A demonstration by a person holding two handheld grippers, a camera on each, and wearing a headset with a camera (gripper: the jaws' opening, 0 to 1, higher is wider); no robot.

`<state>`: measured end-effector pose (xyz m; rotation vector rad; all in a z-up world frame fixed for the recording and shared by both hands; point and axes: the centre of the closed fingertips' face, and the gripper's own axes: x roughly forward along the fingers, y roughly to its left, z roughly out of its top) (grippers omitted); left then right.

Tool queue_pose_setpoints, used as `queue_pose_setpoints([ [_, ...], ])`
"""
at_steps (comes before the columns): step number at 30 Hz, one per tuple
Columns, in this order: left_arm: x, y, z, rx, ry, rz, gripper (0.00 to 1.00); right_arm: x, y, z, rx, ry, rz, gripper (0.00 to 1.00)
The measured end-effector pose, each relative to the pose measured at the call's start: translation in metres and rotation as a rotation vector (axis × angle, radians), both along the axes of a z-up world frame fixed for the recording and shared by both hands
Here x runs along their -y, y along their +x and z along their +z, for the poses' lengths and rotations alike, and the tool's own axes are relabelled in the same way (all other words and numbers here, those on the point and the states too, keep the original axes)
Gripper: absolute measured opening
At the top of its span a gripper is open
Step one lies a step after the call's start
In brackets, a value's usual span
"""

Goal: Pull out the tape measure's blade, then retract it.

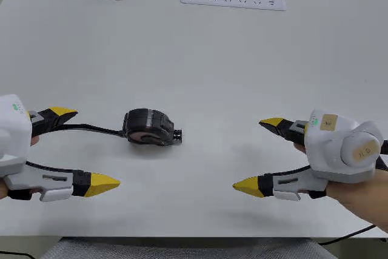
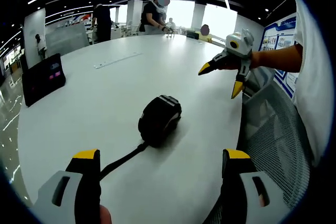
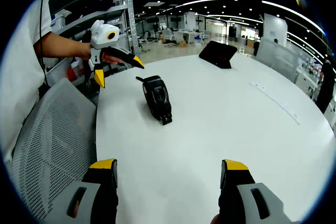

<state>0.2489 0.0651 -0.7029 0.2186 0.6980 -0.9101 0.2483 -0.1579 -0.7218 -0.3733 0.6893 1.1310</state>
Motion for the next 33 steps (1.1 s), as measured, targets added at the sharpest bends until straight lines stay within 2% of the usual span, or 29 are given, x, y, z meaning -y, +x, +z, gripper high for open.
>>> queue_pose_setpoints([
  [8,0.003,0.006,-0.004,-0.001,0.016,-0.022,0.99,-0.007,0.006,-0.003,-0.002,-0.002,0.029,0.80],
  [17,0.009,0.012,-0.007,-0.002,0.028,-0.049,0.99,-0.018,0.012,-0.007,0.000,-0.004,0.066,0.80],
  [28,0.020,0.019,-0.012,-0.008,0.064,-0.119,0.98,-0.029,0.019,-0.015,-0.008,-0.007,0.121,0.79],
  [33,0.026,0.024,-0.015,-0.015,0.081,-0.156,0.95,-0.037,0.023,-0.020,-0.009,-0.016,0.152,0.77],
])
